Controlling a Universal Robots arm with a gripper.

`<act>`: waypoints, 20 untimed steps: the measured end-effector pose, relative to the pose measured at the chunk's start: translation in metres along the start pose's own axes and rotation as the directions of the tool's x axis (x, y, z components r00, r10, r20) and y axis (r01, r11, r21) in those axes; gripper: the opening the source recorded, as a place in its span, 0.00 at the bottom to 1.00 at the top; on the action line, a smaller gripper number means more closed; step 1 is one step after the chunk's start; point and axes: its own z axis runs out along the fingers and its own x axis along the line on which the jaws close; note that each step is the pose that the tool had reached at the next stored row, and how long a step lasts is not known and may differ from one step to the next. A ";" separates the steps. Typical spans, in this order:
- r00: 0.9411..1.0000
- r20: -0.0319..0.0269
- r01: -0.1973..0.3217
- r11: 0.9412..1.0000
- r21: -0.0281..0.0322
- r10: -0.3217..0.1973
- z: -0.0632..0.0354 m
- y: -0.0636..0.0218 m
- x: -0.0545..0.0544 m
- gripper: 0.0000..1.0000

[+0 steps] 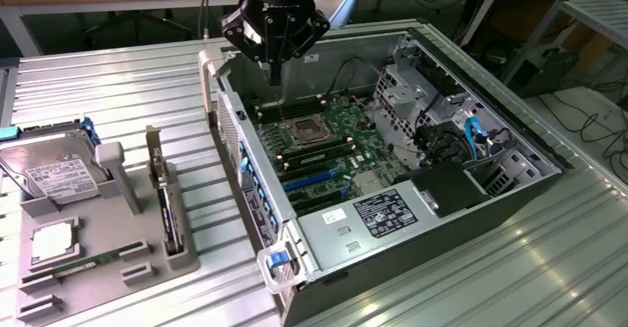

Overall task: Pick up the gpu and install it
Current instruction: 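Reach for the gpu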

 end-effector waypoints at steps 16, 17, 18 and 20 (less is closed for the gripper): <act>1.000 -0.002 0.000 1.000 0.000 0.000 0.0001 -0.0010 0.013 0.11; 1.000 -0.002 0.000 1.000 0.000 0.000 0.0001 -0.0011 0.014 0.11; 1.000 -0.002 0.000 1.000 0.000 0.000 0.0000 -0.0011 0.014 0.11; 1.000 -0.002 0.000 1.000 0.000 0.000 0.0001 -0.0012 0.015 0.11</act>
